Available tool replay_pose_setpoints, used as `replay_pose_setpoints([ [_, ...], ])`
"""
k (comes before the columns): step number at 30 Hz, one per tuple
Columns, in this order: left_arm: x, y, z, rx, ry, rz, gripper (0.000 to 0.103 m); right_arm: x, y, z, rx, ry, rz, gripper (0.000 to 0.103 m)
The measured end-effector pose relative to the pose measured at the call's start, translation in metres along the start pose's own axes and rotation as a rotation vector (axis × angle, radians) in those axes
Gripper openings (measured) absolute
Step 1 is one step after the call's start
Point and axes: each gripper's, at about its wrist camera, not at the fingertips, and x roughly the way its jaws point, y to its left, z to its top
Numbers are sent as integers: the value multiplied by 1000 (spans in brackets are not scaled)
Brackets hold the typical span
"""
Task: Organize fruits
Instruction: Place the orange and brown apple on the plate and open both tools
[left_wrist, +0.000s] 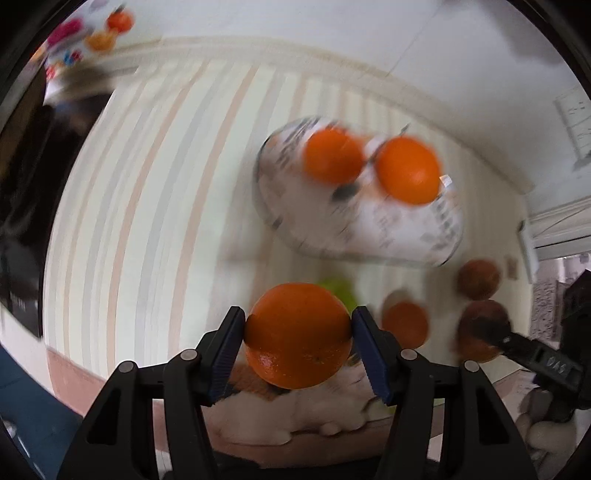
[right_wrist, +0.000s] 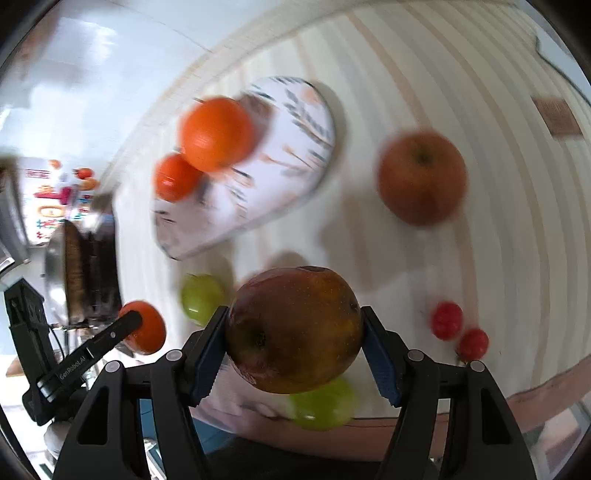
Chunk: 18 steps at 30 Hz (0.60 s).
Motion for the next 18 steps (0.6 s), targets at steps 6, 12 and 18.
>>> replay_pose_setpoints([
  [6, 3, -13, 60, 10, -24, 0, 58, 19, 53, 38, -105, -27, 10, 71],
  [12, 50, -12, 100, -48, 84, 1, 58, 70, 88, 62, -205, -7, -38, 71],
  [18, 72, -7, 110, -50, 129, 31, 56, 98, 98, 67, -215, 24, -26, 71],
])
